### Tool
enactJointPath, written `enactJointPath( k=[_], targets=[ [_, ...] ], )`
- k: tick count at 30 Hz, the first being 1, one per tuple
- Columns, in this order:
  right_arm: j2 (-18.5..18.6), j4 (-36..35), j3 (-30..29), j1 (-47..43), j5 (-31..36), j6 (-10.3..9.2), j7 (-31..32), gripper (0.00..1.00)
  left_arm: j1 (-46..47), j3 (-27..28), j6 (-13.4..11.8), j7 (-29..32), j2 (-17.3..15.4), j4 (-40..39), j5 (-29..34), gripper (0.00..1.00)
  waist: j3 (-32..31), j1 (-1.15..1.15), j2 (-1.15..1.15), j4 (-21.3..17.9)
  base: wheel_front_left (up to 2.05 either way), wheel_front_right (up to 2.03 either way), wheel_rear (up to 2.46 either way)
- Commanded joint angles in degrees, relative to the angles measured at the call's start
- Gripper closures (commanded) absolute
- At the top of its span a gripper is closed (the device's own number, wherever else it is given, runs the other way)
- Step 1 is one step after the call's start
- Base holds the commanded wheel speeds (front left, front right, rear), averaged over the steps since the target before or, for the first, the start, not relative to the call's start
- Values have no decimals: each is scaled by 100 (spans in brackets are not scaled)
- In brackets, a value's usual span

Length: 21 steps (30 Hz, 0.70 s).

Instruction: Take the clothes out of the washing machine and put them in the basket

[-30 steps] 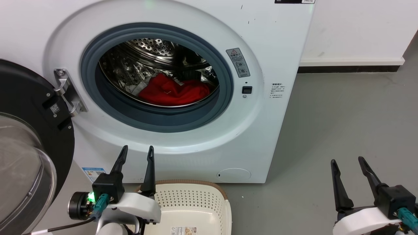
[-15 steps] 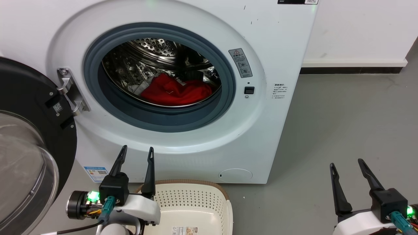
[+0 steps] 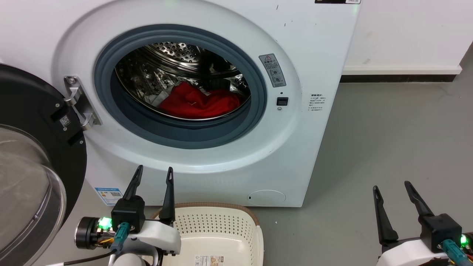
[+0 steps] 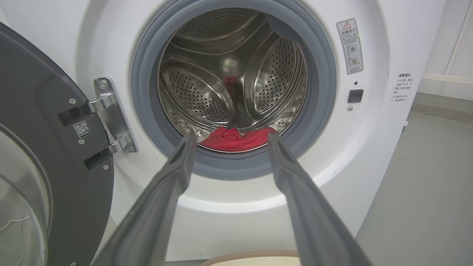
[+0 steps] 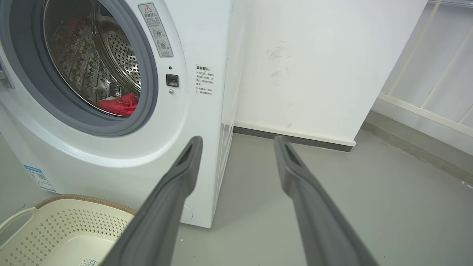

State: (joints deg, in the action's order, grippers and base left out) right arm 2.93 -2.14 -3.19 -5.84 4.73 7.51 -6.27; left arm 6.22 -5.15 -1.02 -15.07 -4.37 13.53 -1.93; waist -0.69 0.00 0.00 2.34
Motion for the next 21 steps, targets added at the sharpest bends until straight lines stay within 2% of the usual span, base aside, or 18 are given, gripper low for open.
enactJointPath(
  k=[1, 13, 21],
  targets=[
    [-9, 7, -1, 12, -32, -4, -27, 0, 57, 14, -4, -16, 21, 16, -17, 0, -1, 0, 0, 0, 0, 0, 0],
    [-9, -21, 51, 95, -60, -4, -4, 0, 189, 25, -19, -16, 34, 146, 6, 0, 113, 0, 0, -37, 0, 0, 0],
    [-9, -206, 218, 374, -71, -4, 8, 0, 839, 82, 44, -15, 13, 527, -74, 0, 697, 0, 0, -229, 0, 0, 0]
  ],
)
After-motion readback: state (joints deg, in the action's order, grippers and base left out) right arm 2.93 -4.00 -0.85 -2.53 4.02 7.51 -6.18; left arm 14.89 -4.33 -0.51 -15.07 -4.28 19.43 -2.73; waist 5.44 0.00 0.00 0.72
